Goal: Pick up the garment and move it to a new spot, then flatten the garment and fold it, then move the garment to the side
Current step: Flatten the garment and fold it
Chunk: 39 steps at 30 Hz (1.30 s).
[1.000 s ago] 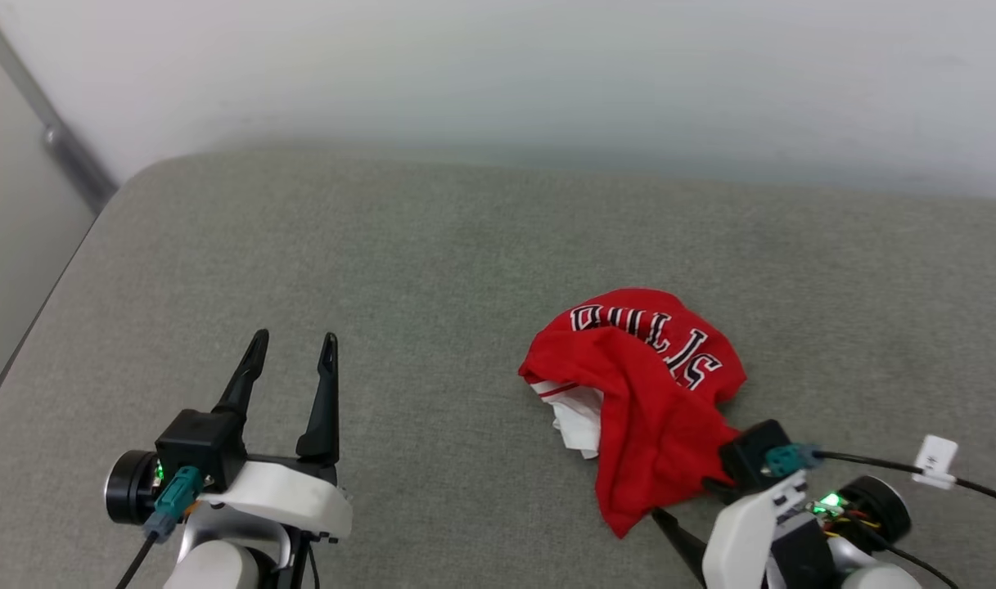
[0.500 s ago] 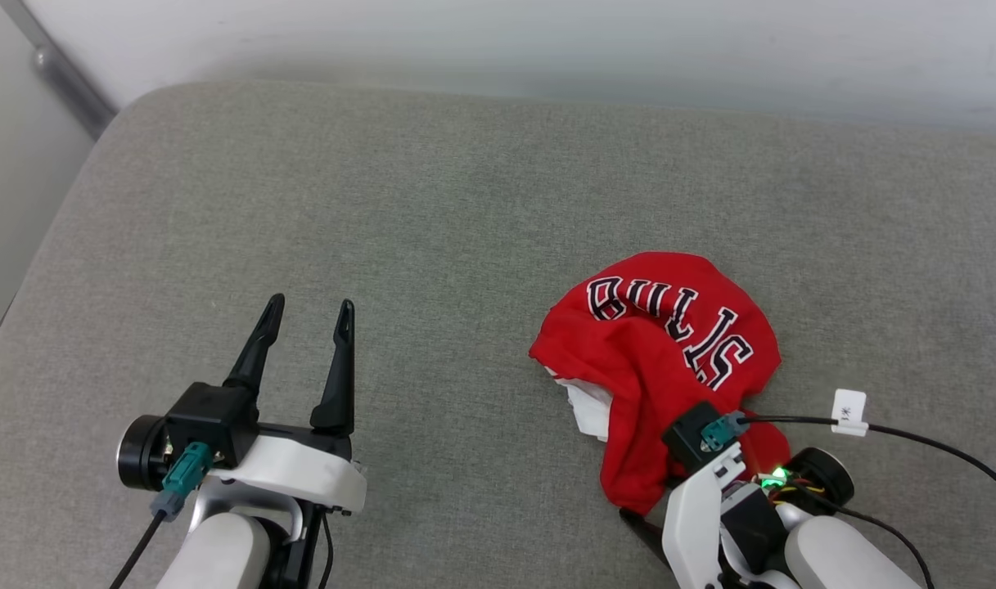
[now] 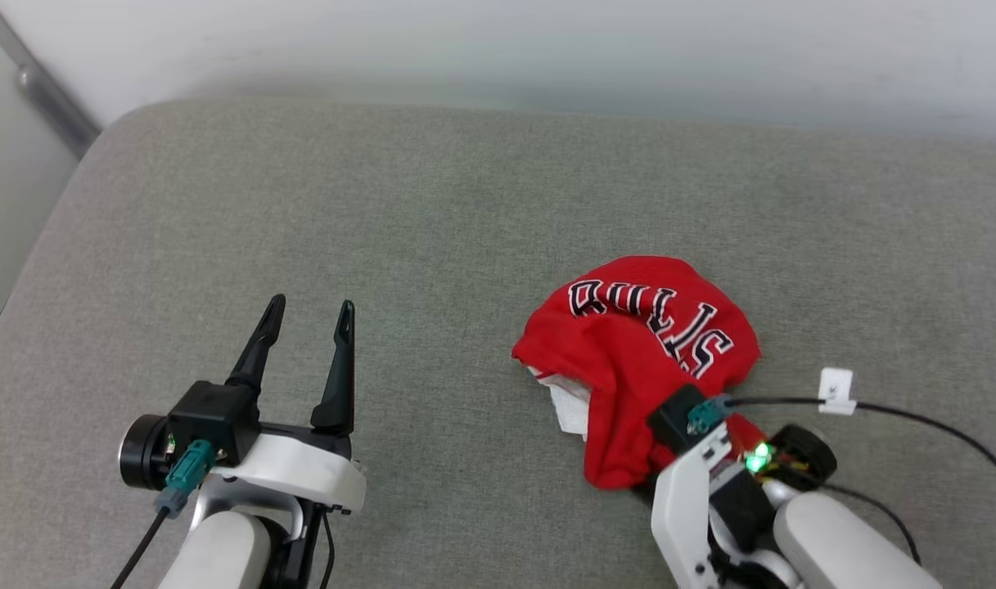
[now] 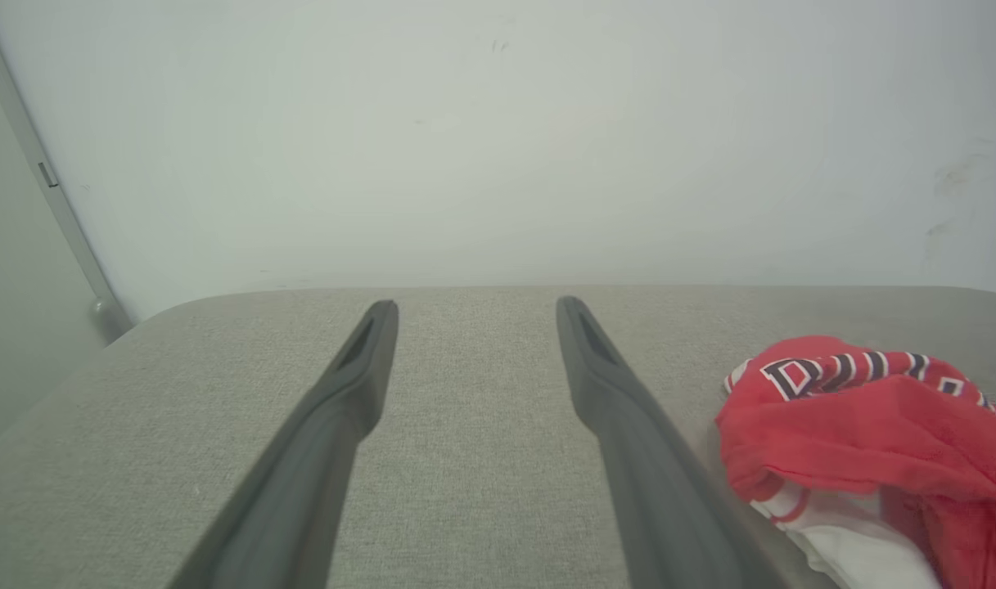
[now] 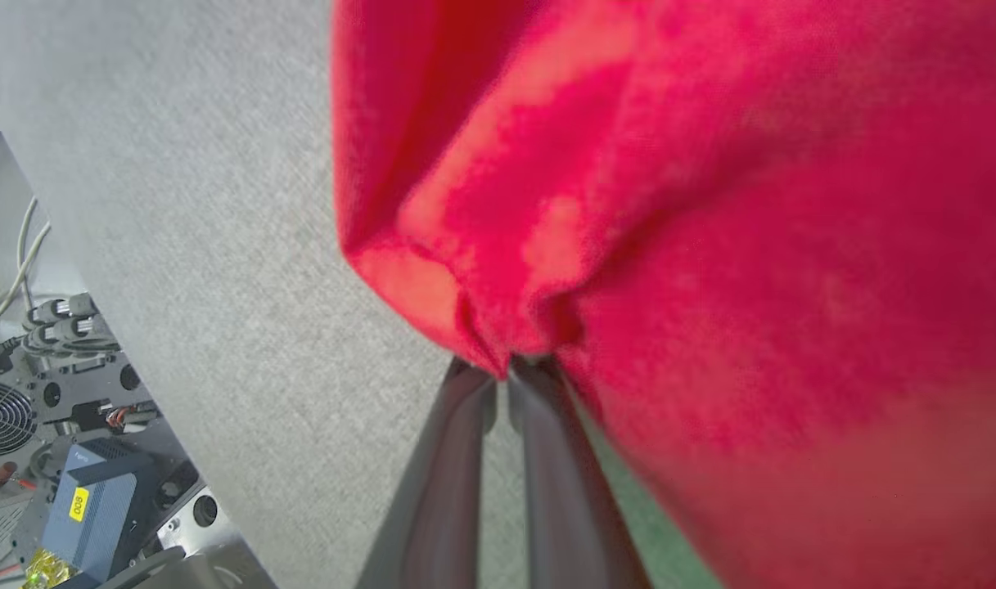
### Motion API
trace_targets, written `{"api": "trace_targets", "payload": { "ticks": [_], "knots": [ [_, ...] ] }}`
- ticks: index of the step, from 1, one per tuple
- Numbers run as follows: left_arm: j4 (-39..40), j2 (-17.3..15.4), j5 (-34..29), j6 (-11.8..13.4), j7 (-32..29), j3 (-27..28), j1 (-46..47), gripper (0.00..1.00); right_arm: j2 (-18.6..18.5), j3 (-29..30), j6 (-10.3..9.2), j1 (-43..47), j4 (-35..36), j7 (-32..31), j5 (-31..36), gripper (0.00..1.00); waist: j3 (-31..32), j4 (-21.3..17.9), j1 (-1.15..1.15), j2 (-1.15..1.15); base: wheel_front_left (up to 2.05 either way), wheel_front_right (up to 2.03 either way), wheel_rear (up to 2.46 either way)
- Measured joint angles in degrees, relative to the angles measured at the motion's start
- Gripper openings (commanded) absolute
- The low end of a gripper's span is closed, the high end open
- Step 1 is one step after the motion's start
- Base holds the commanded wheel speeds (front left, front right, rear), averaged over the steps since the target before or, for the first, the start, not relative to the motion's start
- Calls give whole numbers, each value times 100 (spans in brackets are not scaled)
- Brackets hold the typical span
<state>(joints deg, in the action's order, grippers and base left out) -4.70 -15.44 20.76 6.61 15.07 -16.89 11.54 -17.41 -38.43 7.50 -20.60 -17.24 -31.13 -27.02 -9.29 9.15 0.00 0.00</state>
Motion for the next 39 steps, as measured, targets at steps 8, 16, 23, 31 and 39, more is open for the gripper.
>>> {"api": "trace_targets", "payload": {
  "ticks": [8,16,23,31,39],
  "knots": [
    [-13,12,-44,-40,0,126,-157,100,-58,881,0,-225,901,499,411,0,208,-258,0,0,0,0,0],
    [22,5,-85,-49,0,214,-263,100,146,2607,0,347,1635,671,794,0,346,-629,0,0,0,0,0],
    [42,-1,-90,-54,0,244,-276,100,545,4328,0,1331,1633,644,999,0,300,-844,0,0,0,0,0],
    [-4,4,-93,-88,0,222,-259,100,995,5154,0,2405,984,626,1095,0,260,-832,0,0,0,0,0],
    [-46,-51,-83,-82,0,281,-298,100,1158,5032,0,2423,896,1536,1100,100,332,-878,0,0,0,0,0]
  ]
}}
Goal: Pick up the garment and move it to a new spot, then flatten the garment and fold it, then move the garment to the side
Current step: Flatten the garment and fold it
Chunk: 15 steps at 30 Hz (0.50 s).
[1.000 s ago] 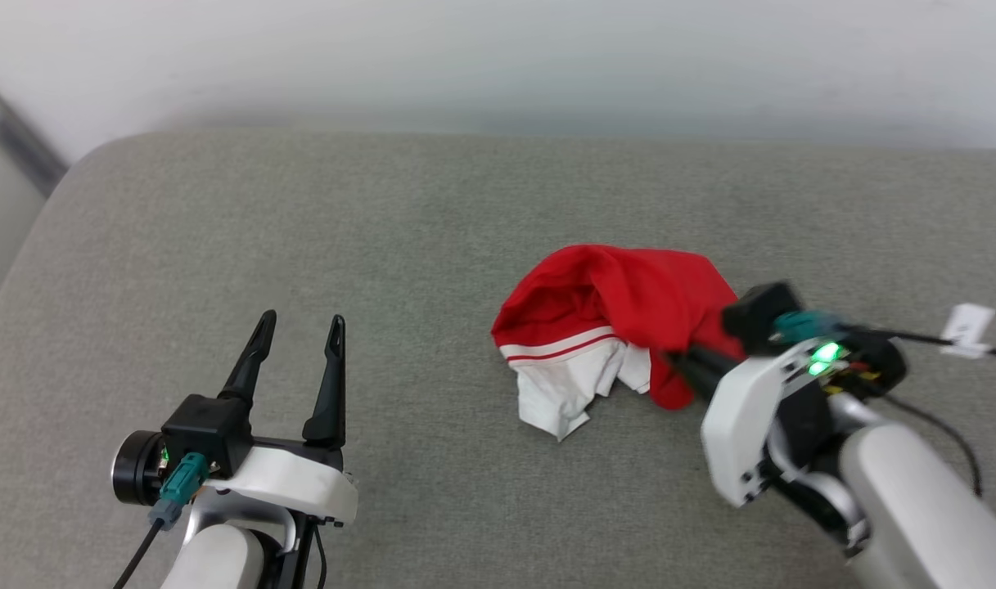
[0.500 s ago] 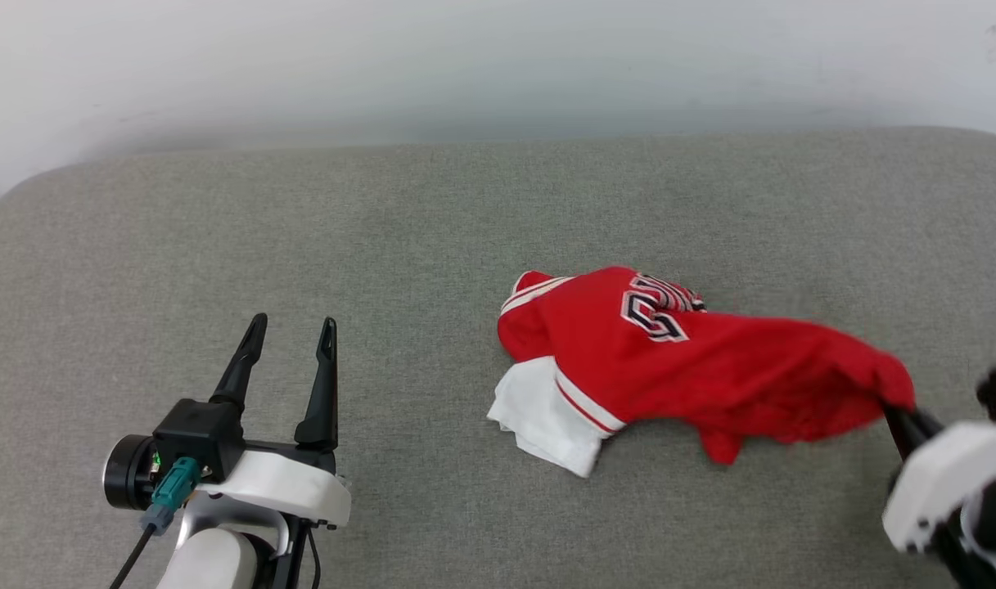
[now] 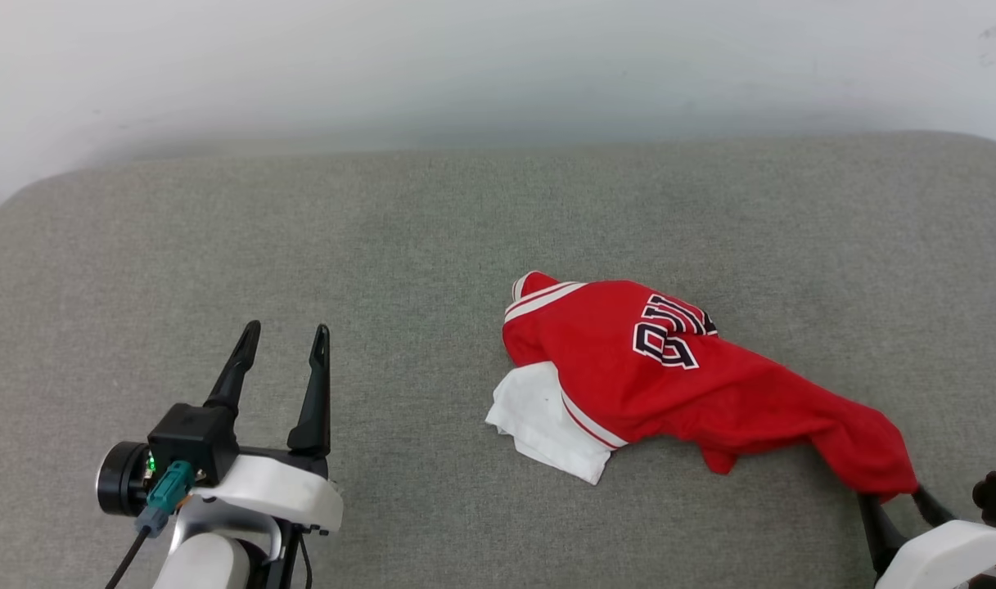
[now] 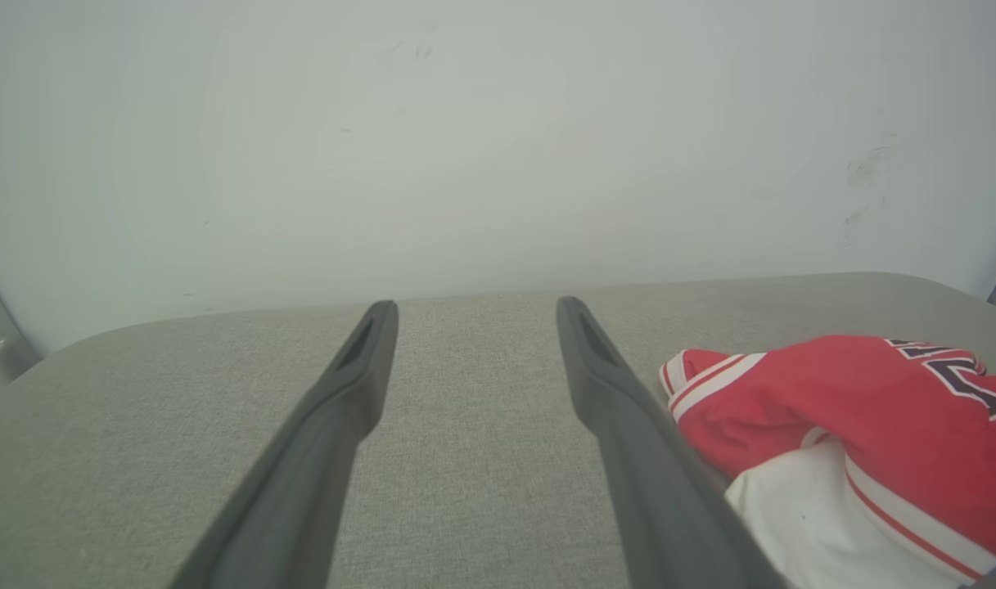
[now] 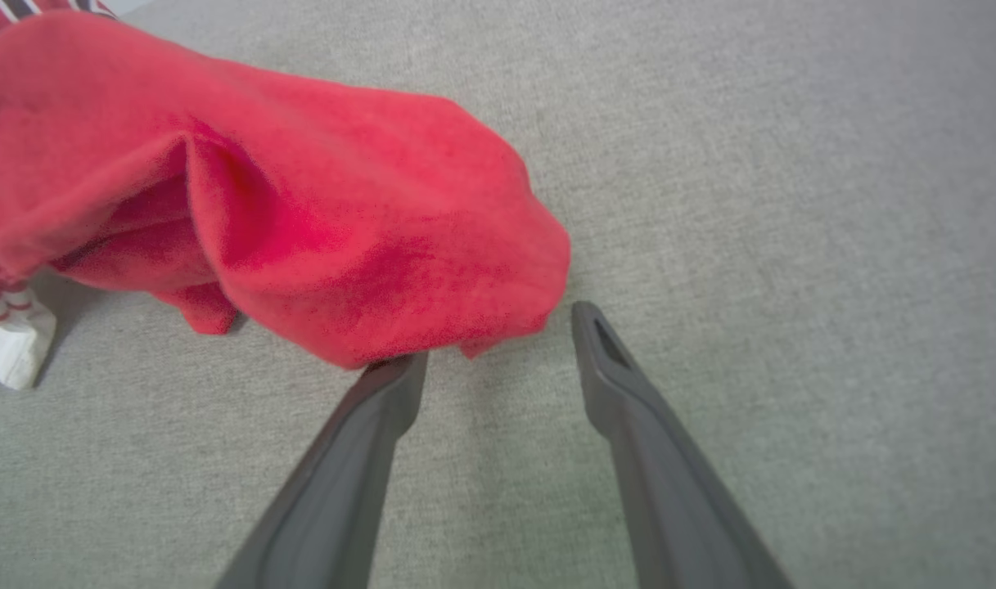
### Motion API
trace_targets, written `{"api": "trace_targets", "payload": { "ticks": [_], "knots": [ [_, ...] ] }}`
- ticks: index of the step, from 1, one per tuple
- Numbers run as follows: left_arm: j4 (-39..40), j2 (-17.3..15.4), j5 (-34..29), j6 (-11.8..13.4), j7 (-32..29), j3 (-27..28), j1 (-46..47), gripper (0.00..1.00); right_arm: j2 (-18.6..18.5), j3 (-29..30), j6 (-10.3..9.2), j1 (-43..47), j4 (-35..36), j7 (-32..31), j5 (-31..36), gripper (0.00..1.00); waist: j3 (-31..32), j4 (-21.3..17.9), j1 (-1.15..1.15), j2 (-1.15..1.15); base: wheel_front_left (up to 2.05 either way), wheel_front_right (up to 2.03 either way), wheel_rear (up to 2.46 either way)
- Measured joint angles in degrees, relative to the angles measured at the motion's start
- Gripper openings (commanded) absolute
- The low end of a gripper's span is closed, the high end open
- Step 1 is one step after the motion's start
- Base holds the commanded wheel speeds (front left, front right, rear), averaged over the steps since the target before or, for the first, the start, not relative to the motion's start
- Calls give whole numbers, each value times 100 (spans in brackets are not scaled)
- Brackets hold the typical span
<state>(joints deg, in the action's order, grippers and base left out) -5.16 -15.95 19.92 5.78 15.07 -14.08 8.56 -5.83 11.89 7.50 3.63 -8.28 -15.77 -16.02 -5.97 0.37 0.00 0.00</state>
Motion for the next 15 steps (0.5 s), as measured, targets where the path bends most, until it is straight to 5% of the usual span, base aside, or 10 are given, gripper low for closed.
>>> {"api": "trace_targets", "payload": {
  "ticks": [7,15],
  "knots": [
    [-10,-16,51,84,0,58,-260,100,88,-187,0,242,586,909,349,100,244,-32,0,0,0,0,0],
    [30,-71,98,203,-91,80,-546,100,224,-459,0,446,1306,1168,803,100,530,-99,0,0,0,0,0]
  ]
}}
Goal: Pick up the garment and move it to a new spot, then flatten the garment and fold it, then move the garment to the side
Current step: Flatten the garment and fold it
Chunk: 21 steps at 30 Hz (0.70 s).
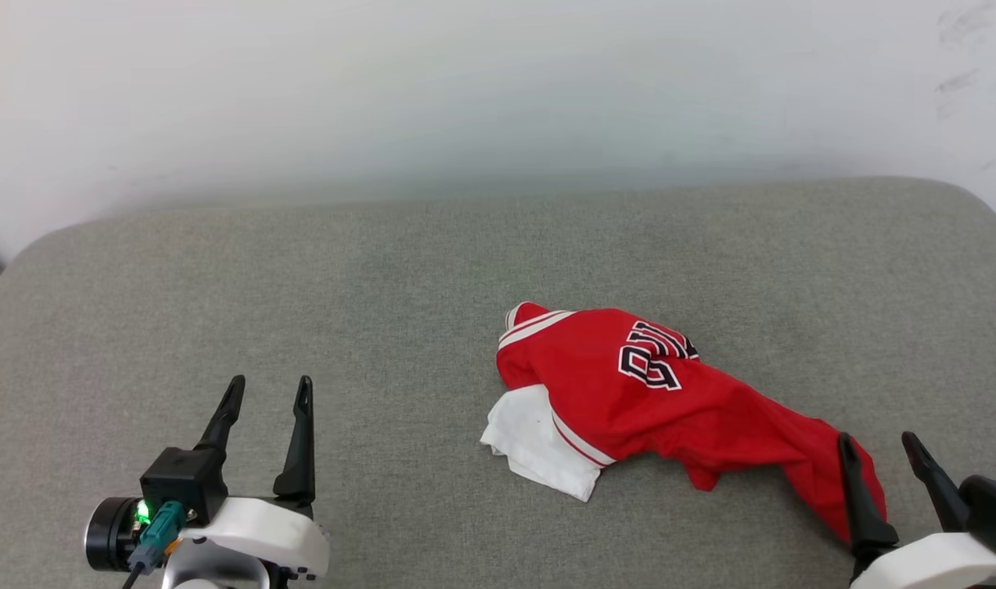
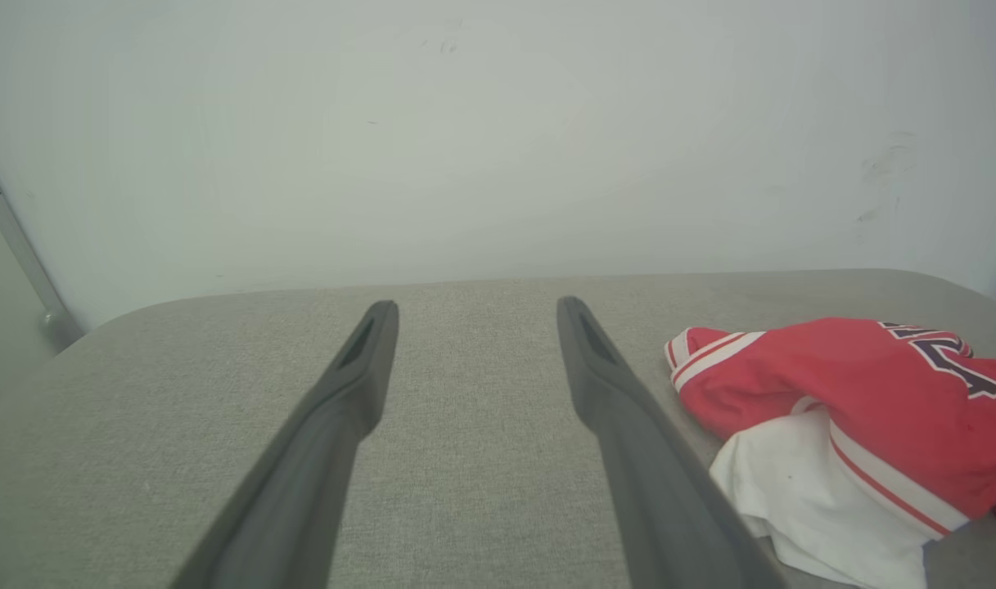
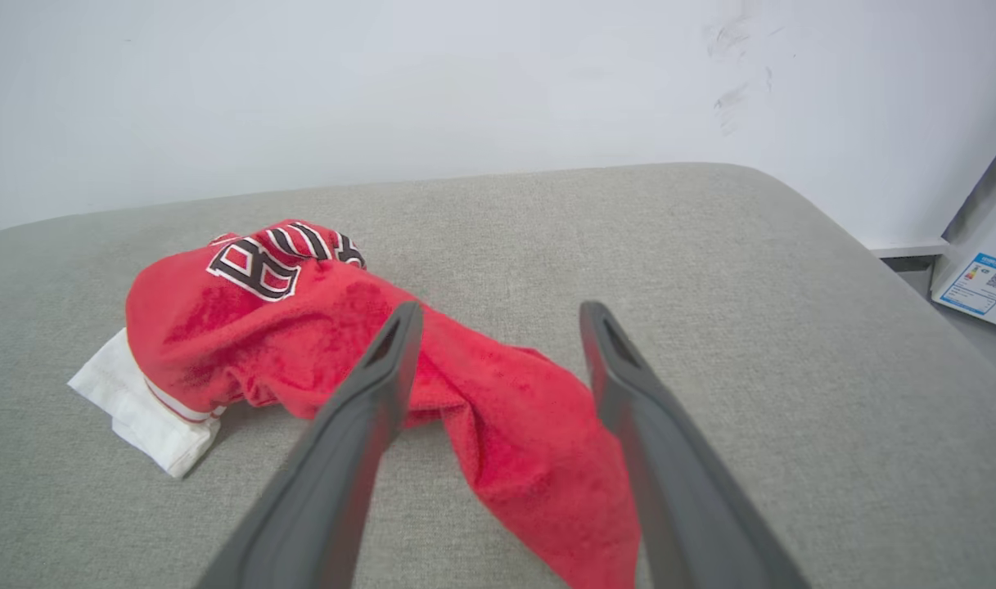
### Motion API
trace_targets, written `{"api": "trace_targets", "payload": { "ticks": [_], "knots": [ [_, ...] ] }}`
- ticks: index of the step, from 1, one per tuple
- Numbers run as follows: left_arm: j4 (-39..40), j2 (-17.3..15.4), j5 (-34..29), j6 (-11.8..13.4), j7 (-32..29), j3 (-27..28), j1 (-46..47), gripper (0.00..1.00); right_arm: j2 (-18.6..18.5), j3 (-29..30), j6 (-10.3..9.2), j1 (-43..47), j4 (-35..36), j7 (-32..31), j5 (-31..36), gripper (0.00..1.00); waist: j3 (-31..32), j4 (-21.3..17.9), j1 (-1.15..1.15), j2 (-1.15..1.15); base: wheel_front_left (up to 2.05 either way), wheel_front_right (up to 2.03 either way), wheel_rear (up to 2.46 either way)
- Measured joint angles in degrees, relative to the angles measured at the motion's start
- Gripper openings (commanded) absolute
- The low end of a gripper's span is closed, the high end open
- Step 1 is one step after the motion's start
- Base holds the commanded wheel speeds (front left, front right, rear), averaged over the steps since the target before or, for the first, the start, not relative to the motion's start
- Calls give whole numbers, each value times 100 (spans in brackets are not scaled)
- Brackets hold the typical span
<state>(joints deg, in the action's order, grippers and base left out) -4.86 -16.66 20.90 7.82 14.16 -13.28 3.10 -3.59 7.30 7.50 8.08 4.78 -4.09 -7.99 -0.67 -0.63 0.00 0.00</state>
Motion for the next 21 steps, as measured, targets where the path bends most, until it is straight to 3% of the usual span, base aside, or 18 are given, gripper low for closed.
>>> {"api": "trace_targets", "payload": {
  "ticks": [9,21],
  "knots": [
    [118,-174,-77,14,-537,-177,59,100,52,-408,0,82,857,-240,163,100,68,-124,0,0,0,0,0],
    [-186,-51,-89,-898,-2450,-1347,1276,100,63,-918,0,-241,1315,-393,132,100,-587,-318,0,0,0,0,0]
  ]
}}
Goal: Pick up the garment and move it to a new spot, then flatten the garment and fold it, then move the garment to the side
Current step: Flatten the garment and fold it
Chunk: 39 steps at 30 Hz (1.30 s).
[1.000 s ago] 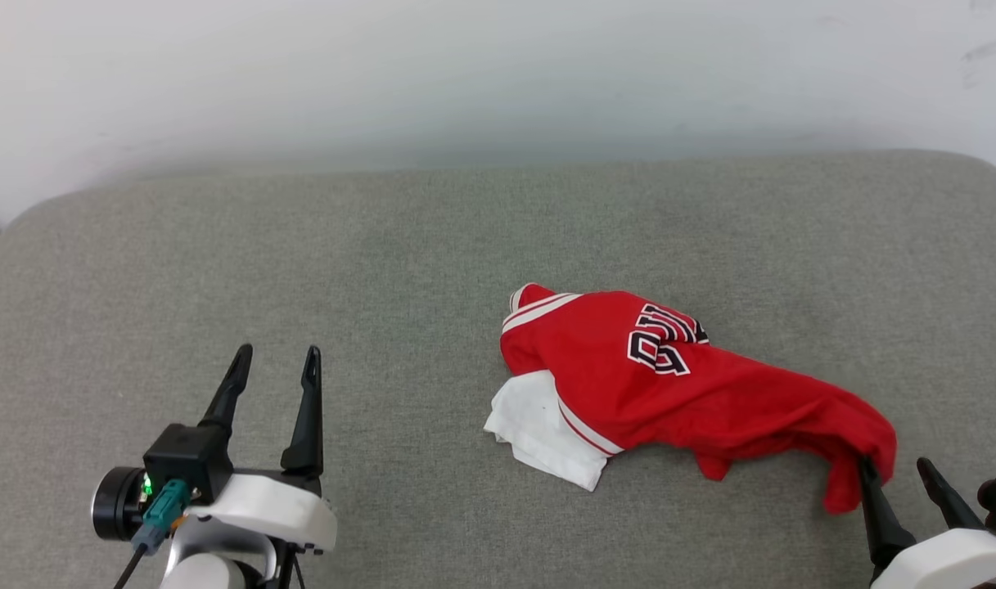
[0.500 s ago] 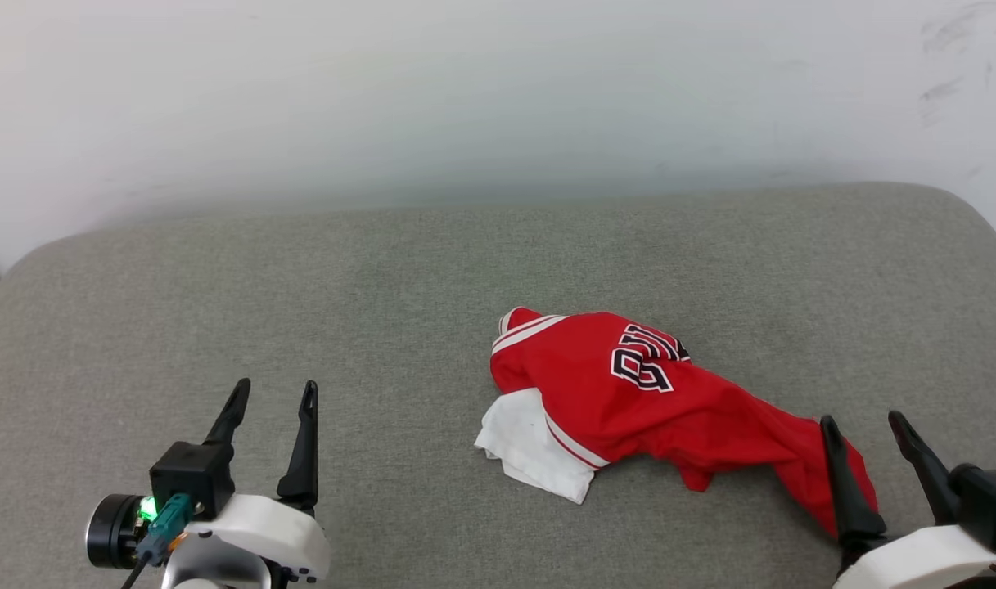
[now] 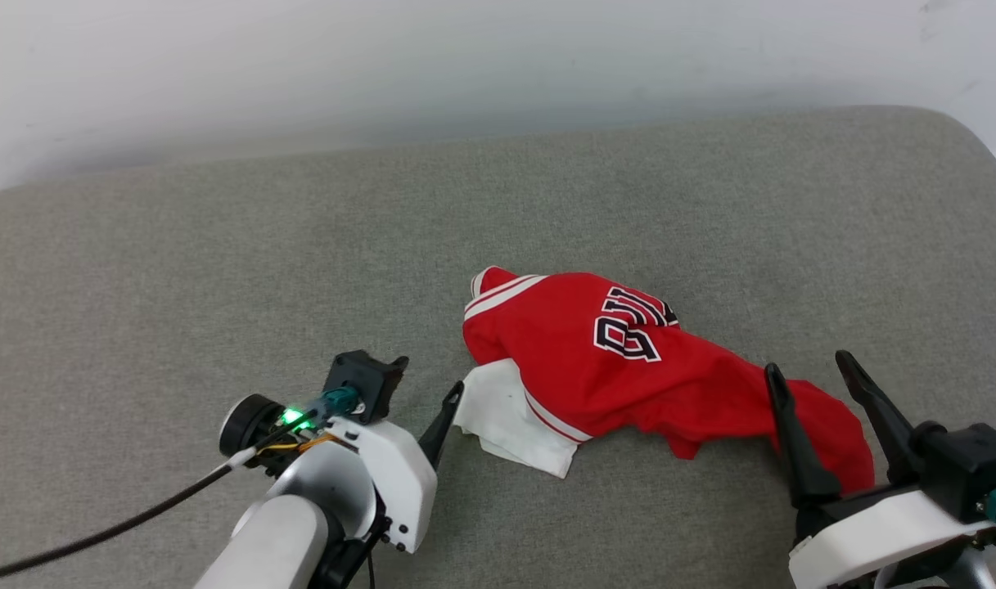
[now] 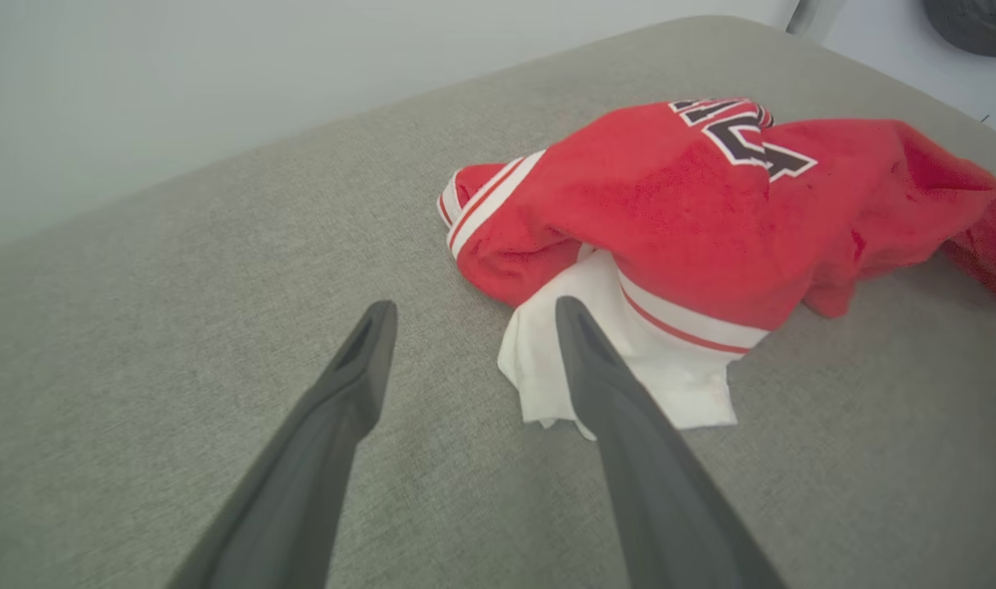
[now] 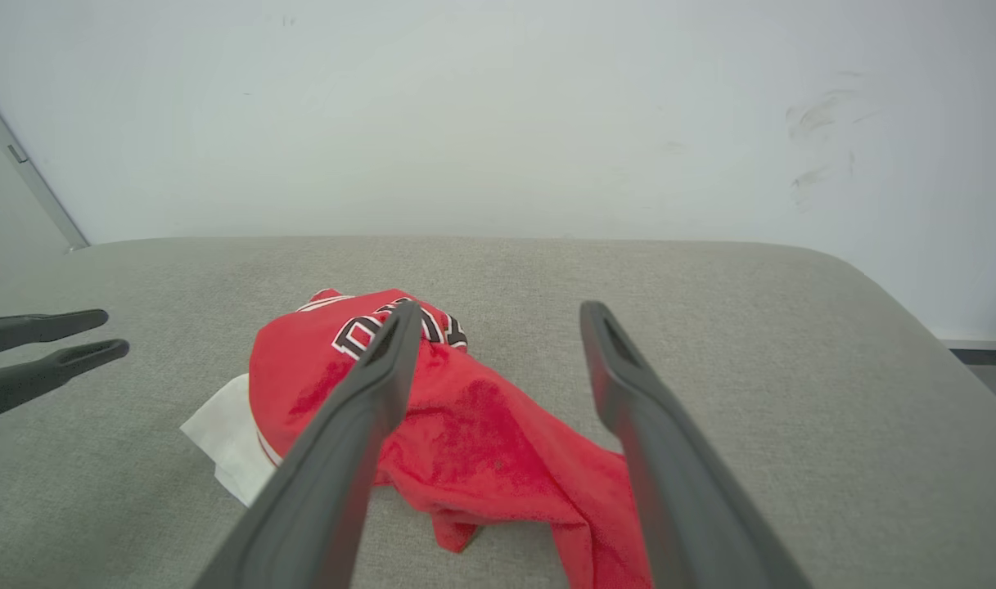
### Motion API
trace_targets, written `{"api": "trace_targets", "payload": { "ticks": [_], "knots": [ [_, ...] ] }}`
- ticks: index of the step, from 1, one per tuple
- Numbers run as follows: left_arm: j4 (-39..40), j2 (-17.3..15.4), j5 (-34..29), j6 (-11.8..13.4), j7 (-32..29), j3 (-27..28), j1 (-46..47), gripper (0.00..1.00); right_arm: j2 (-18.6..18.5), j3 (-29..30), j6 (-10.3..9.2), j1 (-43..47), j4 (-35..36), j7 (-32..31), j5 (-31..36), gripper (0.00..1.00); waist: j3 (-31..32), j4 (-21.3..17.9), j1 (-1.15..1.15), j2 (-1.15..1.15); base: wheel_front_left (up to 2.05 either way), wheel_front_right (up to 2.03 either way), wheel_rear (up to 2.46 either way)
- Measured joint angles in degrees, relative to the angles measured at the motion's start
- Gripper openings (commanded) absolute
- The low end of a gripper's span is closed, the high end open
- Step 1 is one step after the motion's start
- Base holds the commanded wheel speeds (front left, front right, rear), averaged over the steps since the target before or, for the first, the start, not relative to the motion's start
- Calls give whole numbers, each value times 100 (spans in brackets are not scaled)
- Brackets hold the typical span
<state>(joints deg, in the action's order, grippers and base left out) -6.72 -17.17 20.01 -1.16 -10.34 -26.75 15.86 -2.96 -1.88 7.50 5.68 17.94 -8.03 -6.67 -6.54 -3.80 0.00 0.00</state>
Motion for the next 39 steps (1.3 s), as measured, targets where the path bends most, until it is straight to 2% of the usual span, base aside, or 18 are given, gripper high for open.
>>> {"api": "trace_targets", "payload": {
  "ticks": [3,9,20,21,22,29,39],
  "knots": [
    [-183,24,36,-200,-539,-247,265,100,0,-85,0,-117,-21,12,-35,100,-181,-75,0,0,0,0,0],
    [-548,-27,220,-444,-1535,-570,695,100,0,-226,0,-313,-145,73,-125,100,-535,-239,0,0,0,0,0],
    [-765,-311,746,-590,-3006,-954,1246,99,1,-309,0,-588,-502,278,-297,100,-957,-482,0,0,0,0,0],
    [-746,-332,798,-591,-3090,-971,1276,33,1,-312,0,-603,-526,299,-304,100,-969,-491,0,0,0,0,0],
    [-712,-354,849,-591,-3115,-976,1285,0,1,-314,0,-622,-552,310,-341,100,-981,-496,0,0,0,0,0],
    [-315,-487,920,-509,-2658,-837,1011,0,0,-218,0,-656,-765,417,-448,100,-885,-427,0,0,0,0,0],
    [976,-1156,1099,146,-2274,-90,187,0,3,-79,0,-627,-887,437,-488,100,-485,-45,0,0,0,0,0]
  ]
}}
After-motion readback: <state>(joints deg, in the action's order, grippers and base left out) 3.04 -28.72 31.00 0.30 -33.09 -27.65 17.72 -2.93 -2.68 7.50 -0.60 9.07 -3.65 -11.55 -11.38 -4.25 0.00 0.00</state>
